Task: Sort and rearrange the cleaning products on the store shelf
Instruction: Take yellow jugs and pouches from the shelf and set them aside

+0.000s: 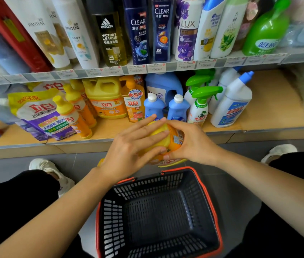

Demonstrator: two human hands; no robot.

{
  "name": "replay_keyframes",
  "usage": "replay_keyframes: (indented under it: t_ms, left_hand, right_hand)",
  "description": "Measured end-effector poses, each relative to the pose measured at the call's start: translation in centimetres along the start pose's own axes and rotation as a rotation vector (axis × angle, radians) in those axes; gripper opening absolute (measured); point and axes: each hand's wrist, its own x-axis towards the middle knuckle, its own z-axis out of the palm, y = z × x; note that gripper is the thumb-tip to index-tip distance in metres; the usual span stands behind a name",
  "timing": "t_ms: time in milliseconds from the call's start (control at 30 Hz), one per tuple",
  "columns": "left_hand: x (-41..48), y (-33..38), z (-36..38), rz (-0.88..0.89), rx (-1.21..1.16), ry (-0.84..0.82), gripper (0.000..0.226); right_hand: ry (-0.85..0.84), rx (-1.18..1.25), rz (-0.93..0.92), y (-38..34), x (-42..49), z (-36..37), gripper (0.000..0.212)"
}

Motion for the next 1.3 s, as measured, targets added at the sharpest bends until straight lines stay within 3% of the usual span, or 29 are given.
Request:
replay_keyframes:
  t_ms: [133, 300, 467, 533, 633, 733, 933, 1300]
  left_hand:
    - [-0.6, 0.4, 1.0, 0.002, 0.021, 0.131, 0.034]
    - [-0.7, 0.8, 1.3, -0.125, -0.056, 0.238, 0.033]
    - [0.0, 0.9, -0.1, -0.491, -0.198, 0.366, 0.018]
    - [0.4, 0.5, -0.5, -0.663, -0.247, 0.297, 0.027]
    - [0.8, 0.5, -0.3, -0.892, -0.536, 0.226, 0.042]
    - [0.9, 0.3, -0.1, -0.996, -0.646, 0.253, 0.043]
    - [0.5, -0.3, -0.5, -0.955, -0.676, 0.288, 0.02]
    - [-0.6, -0.3, 0.3, -0.682, -0.505, 0.204, 0.034]
  right_hand:
    - [0.047, 0.07, 0.018, 0.2, 0.1, 0.1, 0.083]
    - [0.086, 0.088, 0.042, 0.3, 0.3, -0.1, 0.082]
    - [0.091, 0.052, 0.071, 0.4, 0.2, -0.6, 0.087]
    - [0.077, 0.04, 0.07, 0.4, 0.1, -0.8, 0.091]
    - [0.07, 0.014, 0.063, 0.3, 0.0, -0.8, 0.094]
    - [0.053, -0.012, 0.068, 0.3, -0.1, -0.6, 0.096]
    - [0.08, 0.047, 0.071, 0.6, -0.1, -0.6, 0.09]
    - [0.158, 0.22, 0.101, 1.0, 0.2, -1.0, 0.083]
